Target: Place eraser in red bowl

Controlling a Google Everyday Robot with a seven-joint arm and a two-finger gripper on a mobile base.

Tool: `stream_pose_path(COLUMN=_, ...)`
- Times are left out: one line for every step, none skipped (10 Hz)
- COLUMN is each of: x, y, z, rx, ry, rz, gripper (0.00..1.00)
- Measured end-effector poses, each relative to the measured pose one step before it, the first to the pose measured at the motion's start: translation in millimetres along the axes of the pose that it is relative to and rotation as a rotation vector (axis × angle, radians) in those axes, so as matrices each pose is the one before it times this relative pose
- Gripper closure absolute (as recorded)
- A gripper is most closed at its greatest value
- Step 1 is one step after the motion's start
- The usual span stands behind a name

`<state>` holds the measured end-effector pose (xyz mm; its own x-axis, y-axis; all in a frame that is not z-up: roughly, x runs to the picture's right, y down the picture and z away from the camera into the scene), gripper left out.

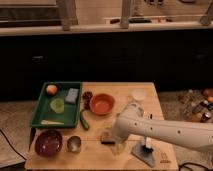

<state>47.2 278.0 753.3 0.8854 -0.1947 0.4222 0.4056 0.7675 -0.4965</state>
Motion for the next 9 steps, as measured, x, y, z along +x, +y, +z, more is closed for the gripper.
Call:
stream_pose_path(x=2.49, y=2.85, z=5.05, rx=-0.01046, ry=-0.00041, rz=0.03651, gripper=0.20)
stream_pose_path(x=2.02, y=1.91, z=4.83, rx=-0.00864, ry=-0.00187, rz=0.02721, gripper=0.20)
stream_pose_path(x=2.64, y=0.40, z=4.30, rx=-0.00525, ry=-0.00185, rz=0.01633, gripper=0.20)
stream_pose_path(x=3.58, y=-0.81, z=3.76, rx=-0.00217, ry=-0.00191, rz=0.01366, gripper=0.20)
stream_pose_path(x=1.90, y=-1.22, z=3.30, rx=-0.00180, ry=-0.00318, rz=0.00806, gripper=0.20)
stream_pose_path(x=1.77, y=-1.58, z=1.86, rx=0.00104, ry=-0.00213, rz=0.00726, gripper=0.22)
stream_pose_path(x=1.82, y=-1.83, z=2.63, rx=0.00126, ry=-0.00150, rz=0.00940, gripper=0.30)
stream_pose_path(x=0.99, y=-1.21, z=1.93, rx=0.00097, ry=0.00074, rz=0.00637, gripper=0.40)
stream_pose_path(x=-0.76, y=-2.51, z=0.66, rx=0.00474, ry=-0.00081, rz=0.00347, gripper=0.51)
